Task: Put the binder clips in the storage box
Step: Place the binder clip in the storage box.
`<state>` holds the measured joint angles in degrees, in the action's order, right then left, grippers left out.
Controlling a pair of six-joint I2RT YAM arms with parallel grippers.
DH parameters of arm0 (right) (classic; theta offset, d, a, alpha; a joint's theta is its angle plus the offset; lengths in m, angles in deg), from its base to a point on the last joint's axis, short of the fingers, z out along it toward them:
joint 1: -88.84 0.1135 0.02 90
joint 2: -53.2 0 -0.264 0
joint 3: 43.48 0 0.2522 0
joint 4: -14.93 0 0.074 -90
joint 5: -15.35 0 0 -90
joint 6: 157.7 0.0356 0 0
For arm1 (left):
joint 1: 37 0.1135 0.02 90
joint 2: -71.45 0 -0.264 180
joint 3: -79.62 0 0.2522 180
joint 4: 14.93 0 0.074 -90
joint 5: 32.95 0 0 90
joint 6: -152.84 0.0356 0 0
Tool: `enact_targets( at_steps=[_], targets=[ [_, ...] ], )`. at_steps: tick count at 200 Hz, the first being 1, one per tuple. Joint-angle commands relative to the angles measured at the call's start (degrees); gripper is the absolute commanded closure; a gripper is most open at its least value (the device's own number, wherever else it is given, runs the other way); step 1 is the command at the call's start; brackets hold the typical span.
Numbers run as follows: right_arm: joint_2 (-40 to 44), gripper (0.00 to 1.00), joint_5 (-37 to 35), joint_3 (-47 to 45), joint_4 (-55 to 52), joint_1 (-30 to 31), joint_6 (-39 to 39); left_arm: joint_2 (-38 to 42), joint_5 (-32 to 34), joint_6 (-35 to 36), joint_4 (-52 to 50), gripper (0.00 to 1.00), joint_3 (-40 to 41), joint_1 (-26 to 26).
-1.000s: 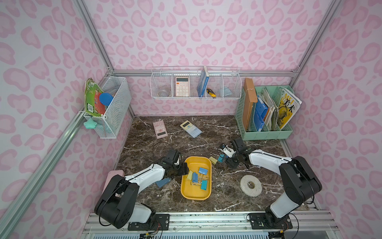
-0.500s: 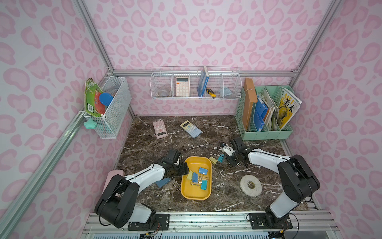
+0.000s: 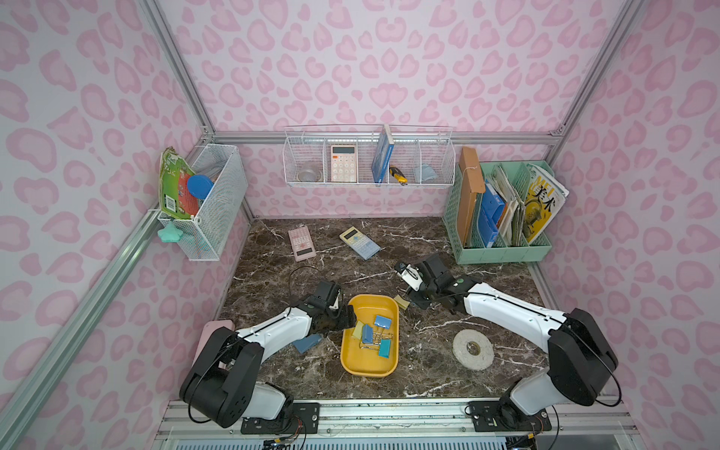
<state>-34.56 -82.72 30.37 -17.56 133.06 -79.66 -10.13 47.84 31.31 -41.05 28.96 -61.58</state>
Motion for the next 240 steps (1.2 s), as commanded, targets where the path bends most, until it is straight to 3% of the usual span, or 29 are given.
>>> enact_targets(
  at_steps=[1, 46, 100, 137, 160, 200, 240],
  targets=[
    [0.6, 0.57, 2.3, 1.2, -0.8, 5.3, 4.2, -0.5, -0.2, -0.2, -4.5, 0.22, 0.2, 0.1],
    [-4.4, 0.56, 6.6, 6.6, -0.4, 15.4, 7.2, -0.2, 0.1, -0.3, -4.4, 0.22, 0.4, 0.1],
    [-10.7, 0.55, 10.1, 7.3, 2.5, 18.0, 9.8, 0.3, 0.8, -0.6, -4.9, 0.22, 0.8, 0.1],
    [-11.4, 0.40, 7.8, 5.3, 3.9, 18.0, 10.6, 0.8, 1.0, -0.7, -5.2, 0.22, 0.8, 0.1],
    [-9.5, 0.29, 4.9, 4.3, 3.8, 16.2, 10.9, 0.6, 0.8, -0.6, -5.2, 0.22, 0.7, 0.1],
    [-5.3, 0.26, 3.2, 3.2, 2.6, 10.3, 12.9, 0.2, 0.8, -0.6, -5.0, 0.22, 0.6, 0.1],
    [-2.9, 0.27, -8.3, 3.4, -2.4, 1.5, 25.4, 0.0, 0.8, -0.4, -4.9, 0.22, 0.6, 0.1]
  ],
)
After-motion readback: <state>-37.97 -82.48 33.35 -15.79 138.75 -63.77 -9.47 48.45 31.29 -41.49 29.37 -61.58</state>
